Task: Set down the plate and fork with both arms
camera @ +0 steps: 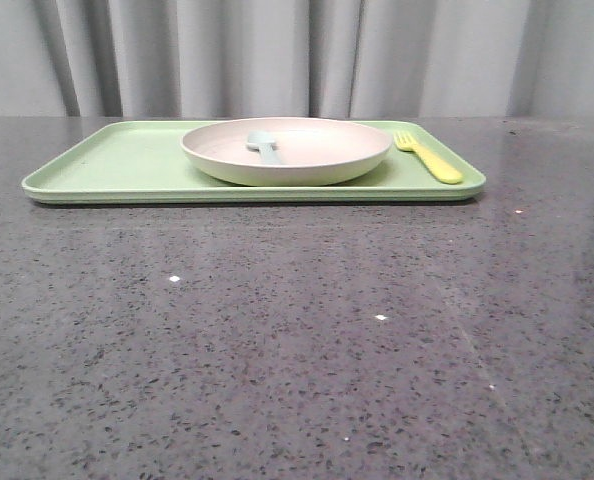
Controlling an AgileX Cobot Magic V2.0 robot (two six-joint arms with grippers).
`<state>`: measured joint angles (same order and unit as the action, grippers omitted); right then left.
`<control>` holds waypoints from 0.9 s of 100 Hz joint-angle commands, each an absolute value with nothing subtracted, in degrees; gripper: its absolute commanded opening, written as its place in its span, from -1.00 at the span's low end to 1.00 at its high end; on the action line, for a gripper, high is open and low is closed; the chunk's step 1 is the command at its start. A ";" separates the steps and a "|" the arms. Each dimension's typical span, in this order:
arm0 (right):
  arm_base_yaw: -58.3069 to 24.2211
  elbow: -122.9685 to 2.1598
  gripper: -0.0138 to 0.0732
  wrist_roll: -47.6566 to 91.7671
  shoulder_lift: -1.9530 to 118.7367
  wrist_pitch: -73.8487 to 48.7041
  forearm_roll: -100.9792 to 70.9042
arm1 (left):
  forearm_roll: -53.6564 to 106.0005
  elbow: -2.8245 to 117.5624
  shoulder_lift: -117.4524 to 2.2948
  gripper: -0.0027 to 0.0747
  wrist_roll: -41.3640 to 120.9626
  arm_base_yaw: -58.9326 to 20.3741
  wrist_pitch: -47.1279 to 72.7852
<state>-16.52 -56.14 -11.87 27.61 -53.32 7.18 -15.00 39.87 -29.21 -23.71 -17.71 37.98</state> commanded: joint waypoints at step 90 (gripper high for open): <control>-16.19 -37.59 -0.83 -12.02 8.18 -43.86 8.89 | -15.91 31.28 -13.51 -0.98 -24.33 -18.11 31.20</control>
<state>-16.52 -36.41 -11.91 7.39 -48.54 7.53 -15.27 29.95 -12.90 -23.71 -17.71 35.61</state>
